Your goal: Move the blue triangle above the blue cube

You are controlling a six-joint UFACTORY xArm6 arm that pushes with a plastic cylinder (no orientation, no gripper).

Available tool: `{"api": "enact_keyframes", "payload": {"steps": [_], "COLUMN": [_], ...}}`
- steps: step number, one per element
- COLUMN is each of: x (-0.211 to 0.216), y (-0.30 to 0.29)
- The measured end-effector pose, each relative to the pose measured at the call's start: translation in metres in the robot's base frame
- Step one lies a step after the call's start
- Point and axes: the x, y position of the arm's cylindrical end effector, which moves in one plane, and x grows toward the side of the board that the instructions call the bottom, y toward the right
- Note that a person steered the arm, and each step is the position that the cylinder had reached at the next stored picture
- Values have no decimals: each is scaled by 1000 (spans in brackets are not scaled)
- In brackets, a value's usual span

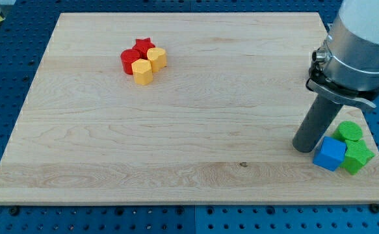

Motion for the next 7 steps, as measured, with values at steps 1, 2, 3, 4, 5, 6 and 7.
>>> {"api": "enact_keyframes", "payload": {"steps": [1, 2, 3, 4, 5, 6, 7], "x": [-2, -7, -27, -42, -42, -49, -60], "y": [-1, -1, -1, -1, -1, -1, 0]}}
